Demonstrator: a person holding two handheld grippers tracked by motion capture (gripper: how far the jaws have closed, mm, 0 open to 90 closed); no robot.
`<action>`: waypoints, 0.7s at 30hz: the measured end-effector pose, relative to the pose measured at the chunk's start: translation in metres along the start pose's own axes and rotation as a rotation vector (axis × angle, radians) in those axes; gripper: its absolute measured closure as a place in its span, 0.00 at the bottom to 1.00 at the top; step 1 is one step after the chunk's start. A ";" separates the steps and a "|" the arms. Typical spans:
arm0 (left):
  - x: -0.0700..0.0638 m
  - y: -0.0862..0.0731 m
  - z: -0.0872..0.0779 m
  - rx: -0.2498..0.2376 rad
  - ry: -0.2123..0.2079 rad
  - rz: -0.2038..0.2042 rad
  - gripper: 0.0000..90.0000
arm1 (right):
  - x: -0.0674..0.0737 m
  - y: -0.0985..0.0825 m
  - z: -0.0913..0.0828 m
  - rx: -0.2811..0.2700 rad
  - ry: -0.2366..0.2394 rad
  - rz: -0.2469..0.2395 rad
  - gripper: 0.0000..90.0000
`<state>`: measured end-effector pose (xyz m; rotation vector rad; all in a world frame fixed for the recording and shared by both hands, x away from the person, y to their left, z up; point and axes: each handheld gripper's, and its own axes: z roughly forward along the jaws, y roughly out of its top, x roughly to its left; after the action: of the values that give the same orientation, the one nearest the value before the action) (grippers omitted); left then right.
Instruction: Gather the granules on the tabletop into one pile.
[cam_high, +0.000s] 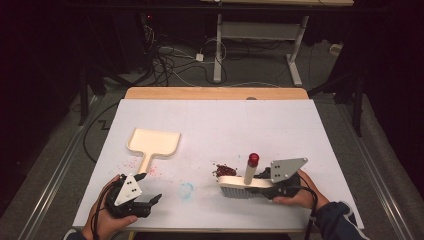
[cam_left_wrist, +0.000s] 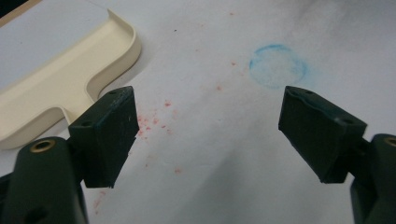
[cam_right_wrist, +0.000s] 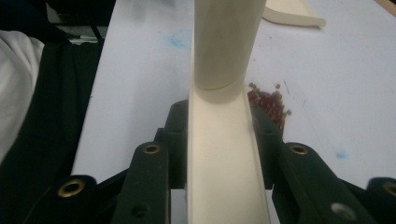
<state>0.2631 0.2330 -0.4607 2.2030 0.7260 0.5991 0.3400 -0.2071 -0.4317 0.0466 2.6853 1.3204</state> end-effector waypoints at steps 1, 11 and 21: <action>0.000 0.000 0.000 -0.001 0.001 0.000 0.21 | -0.005 0.002 0.004 -0.003 0.009 0.001 0.75; 0.001 -0.001 0.001 -0.002 -0.011 -0.001 0.21 | -0.035 0.018 0.031 -0.040 0.018 0.006 0.75; 0.000 -0.001 -0.002 -0.007 -0.010 -0.013 0.21 | -0.025 0.034 -0.005 -0.073 -0.157 0.084 0.75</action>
<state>0.2618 0.2347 -0.4601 2.1916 0.7312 0.5829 0.3626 -0.1929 -0.3990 0.2473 2.5276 1.3763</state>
